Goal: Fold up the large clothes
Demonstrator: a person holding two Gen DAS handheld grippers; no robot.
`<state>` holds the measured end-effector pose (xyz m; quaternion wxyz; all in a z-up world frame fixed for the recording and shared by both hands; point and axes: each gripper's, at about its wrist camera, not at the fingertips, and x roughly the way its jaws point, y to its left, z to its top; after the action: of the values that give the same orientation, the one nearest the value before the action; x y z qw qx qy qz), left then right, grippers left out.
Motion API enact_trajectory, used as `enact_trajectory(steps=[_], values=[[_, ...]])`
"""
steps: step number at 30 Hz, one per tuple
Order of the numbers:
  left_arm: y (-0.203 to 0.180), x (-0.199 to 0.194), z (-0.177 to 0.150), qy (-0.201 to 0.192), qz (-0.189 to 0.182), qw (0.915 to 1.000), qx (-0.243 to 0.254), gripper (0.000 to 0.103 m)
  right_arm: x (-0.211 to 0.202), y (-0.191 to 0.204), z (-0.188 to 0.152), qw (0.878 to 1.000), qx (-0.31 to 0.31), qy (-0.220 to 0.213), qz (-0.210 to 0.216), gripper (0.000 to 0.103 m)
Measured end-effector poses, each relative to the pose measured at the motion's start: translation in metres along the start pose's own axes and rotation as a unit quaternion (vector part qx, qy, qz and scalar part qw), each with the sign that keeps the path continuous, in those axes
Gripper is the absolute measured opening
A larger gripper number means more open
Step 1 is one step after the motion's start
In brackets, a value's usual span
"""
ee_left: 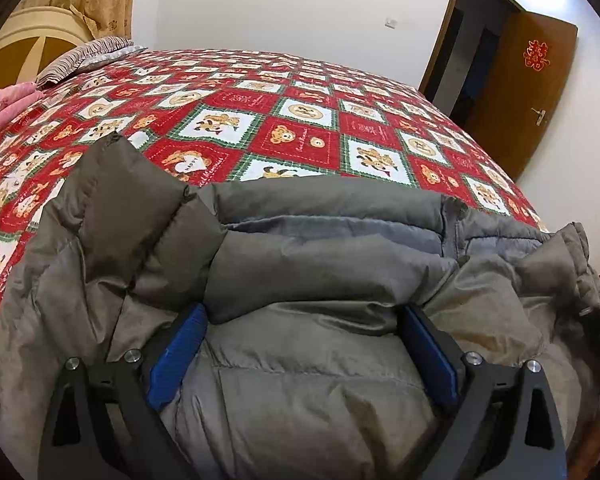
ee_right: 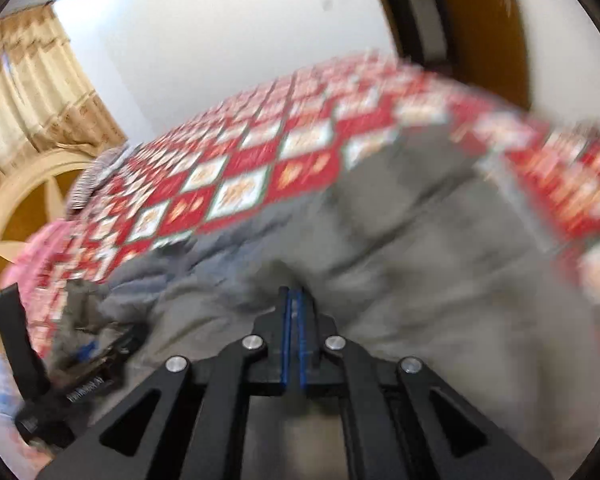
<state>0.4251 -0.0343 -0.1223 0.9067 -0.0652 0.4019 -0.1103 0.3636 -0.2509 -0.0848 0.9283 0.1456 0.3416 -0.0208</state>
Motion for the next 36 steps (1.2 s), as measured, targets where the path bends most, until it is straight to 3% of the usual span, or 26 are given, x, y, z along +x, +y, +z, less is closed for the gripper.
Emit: enact_trajectory(steps=[1,3,5,9,11,13,20,21,23,25,27,29,33,34,35,36], values=[[-0.001,0.000,0.000,0.001,-0.001,1.0000,0.001,0.097,-0.004,-0.009,0.003,0.999,-0.009,-0.002,-0.038,0.004],[0.000,0.000,0.000,0.001,-0.008,1.0000,0.001,0.098,0.002,-0.035,0.002,0.997,0.000,0.022,-0.068,0.000],[-0.001,-0.002,0.000,0.000,-0.028,0.9996,0.001,0.099,0.007,-0.060,-0.008,0.998,0.042,0.035,-0.034,0.000],[-0.003,-0.001,0.000,0.001,-0.033,0.9994,0.009,0.099,0.001,-0.069,-0.028,0.998,0.060,0.001,-0.030,0.000],[-0.005,0.001,0.000,0.004,-0.032,0.9994,0.011,0.099,0.004,-0.090,-0.029,0.994,0.112,-0.001,0.018,0.000],[-0.008,0.004,0.001,0.010,-0.025,0.9995,0.018,0.100,0.008,-0.096,-0.029,0.990,0.133,0.005,0.037,0.000],[-0.011,0.000,0.002,0.032,-0.013,0.9987,0.037,0.100,-0.007,-0.076,-0.019,0.995,0.095,0.026,-0.008,0.001],[-0.014,-0.005,0.002,0.044,-0.011,0.9976,0.052,0.100,-0.021,-0.077,-0.018,0.995,0.103,0.010,-0.003,0.008],[-0.017,-0.032,-0.002,0.037,-0.022,0.9958,0.081,0.100,-0.044,-0.079,-0.020,0.994,0.109,-0.028,-0.009,0.013],[-0.012,-0.059,-0.009,0.018,-0.032,0.9959,0.083,0.100,-0.049,-0.085,-0.027,0.994,0.099,-0.024,-0.048,0.014],[-0.001,-0.086,-0.017,0.005,-0.044,0.9969,0.065,0.100,-0.030,-0.099,-0.042,0.993,0.101,0.013,-0.052,0.007],[0.017,-0.110,-0.027,-0.005,-0.053,0.9978,0.039,0.100,-0.026,-0.098,-0.046,0.995,0.084,0.001,-0.056,0.006],[0.073,-0.159,-0.049,-0.039,-0.056,0.9968,-0.041,0.100,-0.026,-0.077,-0.037,0.992,0.042,0.020,-0.116,0.006],[0.084,-0.169,-0.053,-0.050,-0.055,0.9957,-0.055,0.100,-0.037,-0.068,-0.035,0.990,0.038,0.011,-0.134,0.009],[0.096,-0.178,-0.060,-0.061,-0.055,0.9944,-0.068,0.100,-0.057,-0.061,-0.037,0.992,0.034,-0.014,-0.123,0.018],[0.110,-0.188,-0.067,-0.072,-0.050,0.9928,-0.081,0.100,-0.072,-0.047,-0.040,0.994,0.024,-0.037,-0.104,0.018]])
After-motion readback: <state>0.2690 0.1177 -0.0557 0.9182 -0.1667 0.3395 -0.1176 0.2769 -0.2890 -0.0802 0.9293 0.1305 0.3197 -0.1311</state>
